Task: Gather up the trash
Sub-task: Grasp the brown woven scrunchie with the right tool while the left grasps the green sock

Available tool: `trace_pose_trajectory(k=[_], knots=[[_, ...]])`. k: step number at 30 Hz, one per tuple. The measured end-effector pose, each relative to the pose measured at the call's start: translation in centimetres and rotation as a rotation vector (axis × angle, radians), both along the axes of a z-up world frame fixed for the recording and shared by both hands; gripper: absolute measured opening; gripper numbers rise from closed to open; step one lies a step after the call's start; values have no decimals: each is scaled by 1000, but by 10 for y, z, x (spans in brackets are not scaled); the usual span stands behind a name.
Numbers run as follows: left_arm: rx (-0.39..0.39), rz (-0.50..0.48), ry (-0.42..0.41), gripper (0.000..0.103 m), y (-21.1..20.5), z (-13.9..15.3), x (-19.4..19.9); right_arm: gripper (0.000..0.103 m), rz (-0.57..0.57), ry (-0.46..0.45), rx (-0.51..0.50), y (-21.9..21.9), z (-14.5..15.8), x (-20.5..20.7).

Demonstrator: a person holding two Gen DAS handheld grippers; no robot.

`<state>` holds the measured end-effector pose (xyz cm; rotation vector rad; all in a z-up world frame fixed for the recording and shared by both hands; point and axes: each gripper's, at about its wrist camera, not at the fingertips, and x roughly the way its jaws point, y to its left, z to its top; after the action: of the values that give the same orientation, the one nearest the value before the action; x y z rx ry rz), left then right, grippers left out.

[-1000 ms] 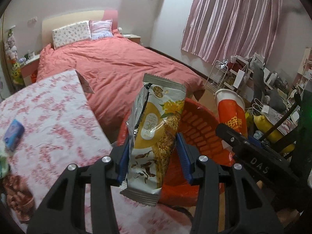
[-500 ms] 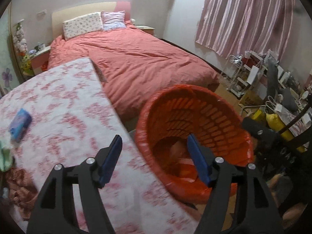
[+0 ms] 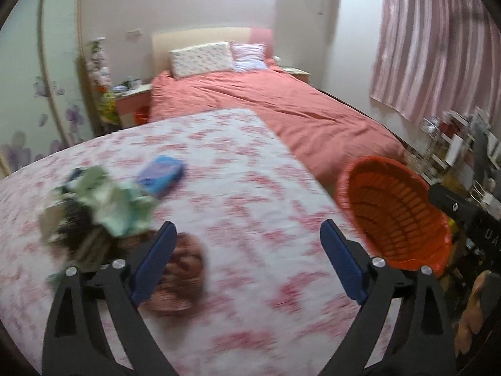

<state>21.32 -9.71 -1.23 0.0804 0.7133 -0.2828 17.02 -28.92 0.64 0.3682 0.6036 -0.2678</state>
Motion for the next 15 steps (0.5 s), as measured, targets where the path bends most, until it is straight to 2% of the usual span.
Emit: trace_pose_trajectory(k=[9, 15], knots=[[8, 198, -19, 94, 116, -6, -2, 84, 186, 30, -106, 90, -9, 21], [2, 322, -4, 94, 186, -17, -2, 84, 303, 81, -114, 145, -22, 42]])
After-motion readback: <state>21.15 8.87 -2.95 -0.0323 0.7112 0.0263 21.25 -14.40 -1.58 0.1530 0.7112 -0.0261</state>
